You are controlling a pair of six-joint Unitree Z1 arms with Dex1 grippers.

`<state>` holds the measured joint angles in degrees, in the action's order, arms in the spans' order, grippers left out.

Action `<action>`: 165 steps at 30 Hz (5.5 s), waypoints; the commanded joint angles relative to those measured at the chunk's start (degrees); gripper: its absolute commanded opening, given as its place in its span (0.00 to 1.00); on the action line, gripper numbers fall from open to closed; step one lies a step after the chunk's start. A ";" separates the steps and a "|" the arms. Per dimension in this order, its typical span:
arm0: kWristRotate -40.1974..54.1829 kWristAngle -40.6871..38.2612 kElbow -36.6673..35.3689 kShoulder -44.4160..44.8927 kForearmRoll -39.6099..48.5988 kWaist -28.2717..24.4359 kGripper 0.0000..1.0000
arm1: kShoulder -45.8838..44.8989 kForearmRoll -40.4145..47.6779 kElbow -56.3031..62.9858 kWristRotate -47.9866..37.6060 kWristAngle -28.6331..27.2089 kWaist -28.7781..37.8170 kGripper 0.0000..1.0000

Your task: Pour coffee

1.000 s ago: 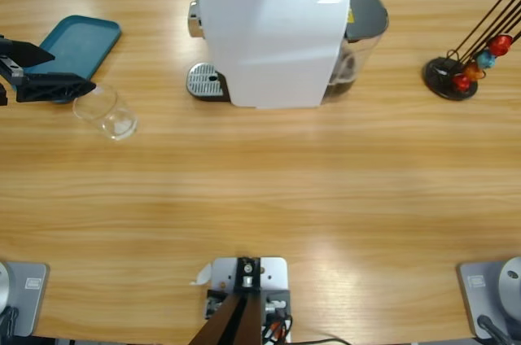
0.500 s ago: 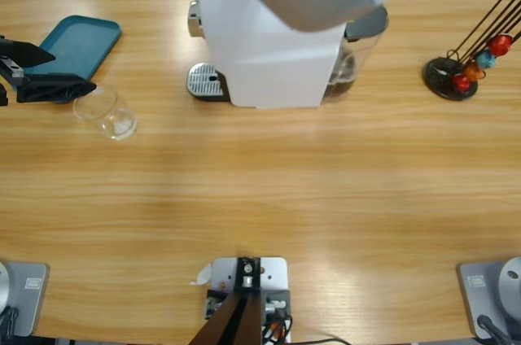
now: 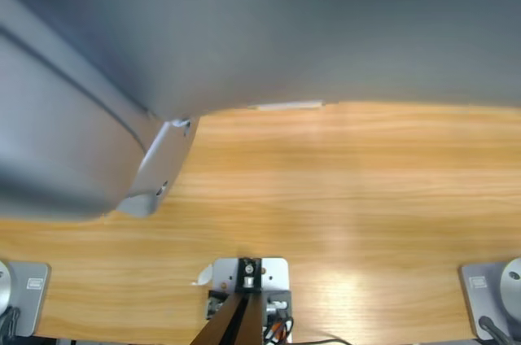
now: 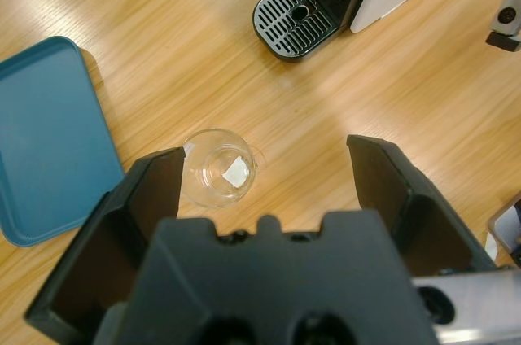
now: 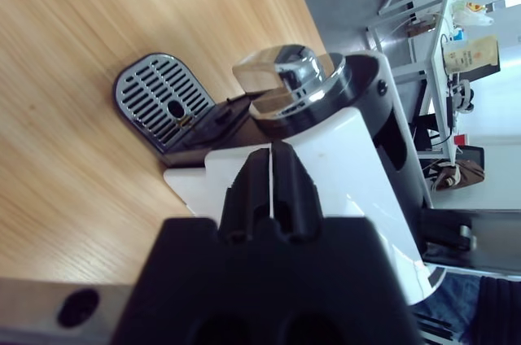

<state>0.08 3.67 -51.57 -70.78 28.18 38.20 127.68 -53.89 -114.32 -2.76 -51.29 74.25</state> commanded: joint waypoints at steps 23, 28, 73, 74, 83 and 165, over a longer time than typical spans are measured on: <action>-0.35 0.44 1.73 -2.15 -0.76 0.83 0.86 | -29.22 5.02 22.57 -4.28 10.67 -11.98 0.00; -0.35 0.44 1.77 -2.40 -0.85 0.83 0.86 | -28.27 5.32 22.18 -3.83 8.12 -12.01 0.00; -0.61 0.55 2.17 -2.33 -0.93 0.83 0.86 | -12.73 4.20 2.05 2.31 8.00 -13.24 0.00; -0.61 0.55 2.17 -2.34 -0.93 0.83 0.86 | -11.92 3.88 1.30 2.45 8.40 -13.14 0.00; -0.88 0.64 2.33 -2.13 -0.93 0.83 0.86 | -6.49 3.00 -1.23 2.59 10.92 -11.11 0.00; -1.40 1.08 3.93 -2.52 -1.46 0.83 0.86 | -16.07 -3.06 6.92 -6.18 22.66 -10.32 0.47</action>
<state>-0.81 3.92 -49.58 -72.09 27.42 38.42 118.81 -55.63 -111.05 -9.77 -31.61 66.67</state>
